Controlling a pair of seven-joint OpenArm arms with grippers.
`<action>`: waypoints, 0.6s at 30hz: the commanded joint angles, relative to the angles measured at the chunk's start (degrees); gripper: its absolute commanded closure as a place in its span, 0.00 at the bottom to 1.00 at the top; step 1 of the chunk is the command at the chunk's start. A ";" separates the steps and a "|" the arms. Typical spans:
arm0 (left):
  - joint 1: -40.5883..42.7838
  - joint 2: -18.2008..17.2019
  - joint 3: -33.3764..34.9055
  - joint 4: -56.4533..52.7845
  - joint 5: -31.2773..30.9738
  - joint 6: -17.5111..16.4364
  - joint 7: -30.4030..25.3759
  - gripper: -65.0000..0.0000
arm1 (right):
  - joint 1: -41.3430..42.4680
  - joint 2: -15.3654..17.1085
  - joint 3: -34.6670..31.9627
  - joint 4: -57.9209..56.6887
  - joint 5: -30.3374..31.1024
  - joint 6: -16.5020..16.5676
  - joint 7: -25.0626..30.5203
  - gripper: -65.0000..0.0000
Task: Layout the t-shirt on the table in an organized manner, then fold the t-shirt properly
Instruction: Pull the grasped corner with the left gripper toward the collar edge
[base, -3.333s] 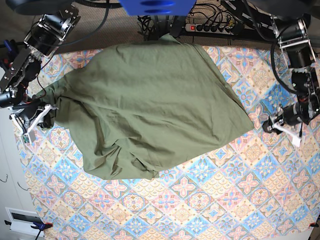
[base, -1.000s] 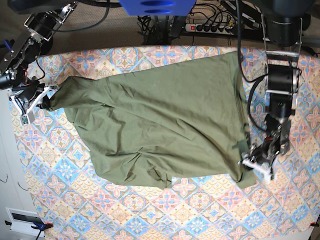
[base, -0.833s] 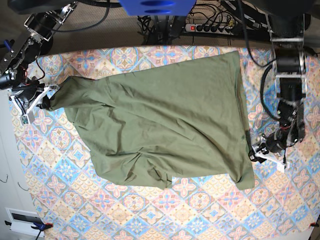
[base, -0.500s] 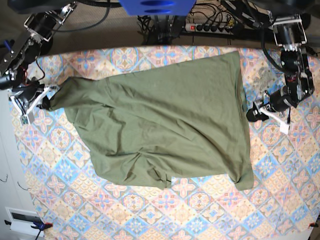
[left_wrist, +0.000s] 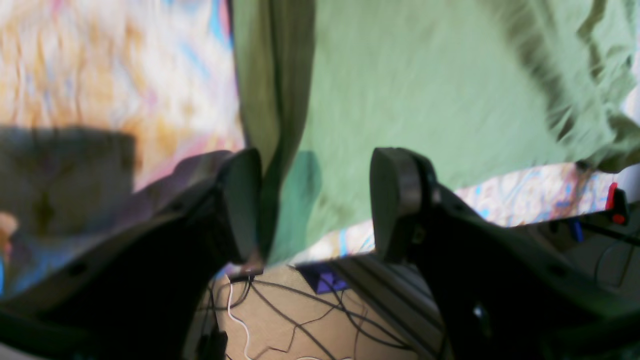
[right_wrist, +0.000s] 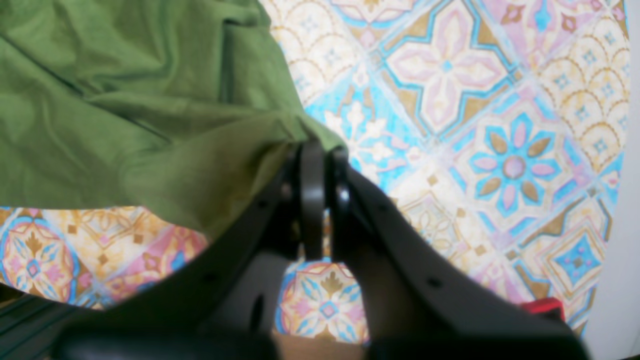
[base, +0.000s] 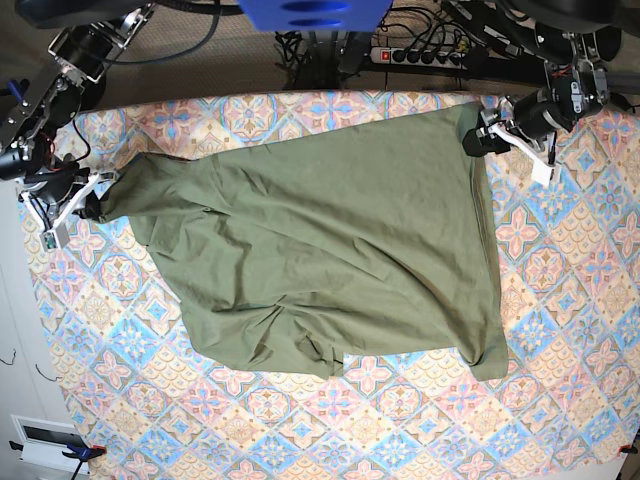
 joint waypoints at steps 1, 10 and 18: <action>0.02 0.20 -0.27 0.69 -0.76 -0.30 -0.37 0.47 | 0.74 1.23 0.25 0.81 0.77 0.14 1.04 1.00; 0.19 3.01 7.46 0.69 6.53 -0.30 -0.73 0.47 | 0.65 1.23 0.34 0.81 0.77 0.14 1.04 1.00; -0.42 7.06 8.08 0.60 12.95 -0.38 -0.73 0.67 | 0.65 1.23 0.42 0.81 0.77 0.14 1.04 1.00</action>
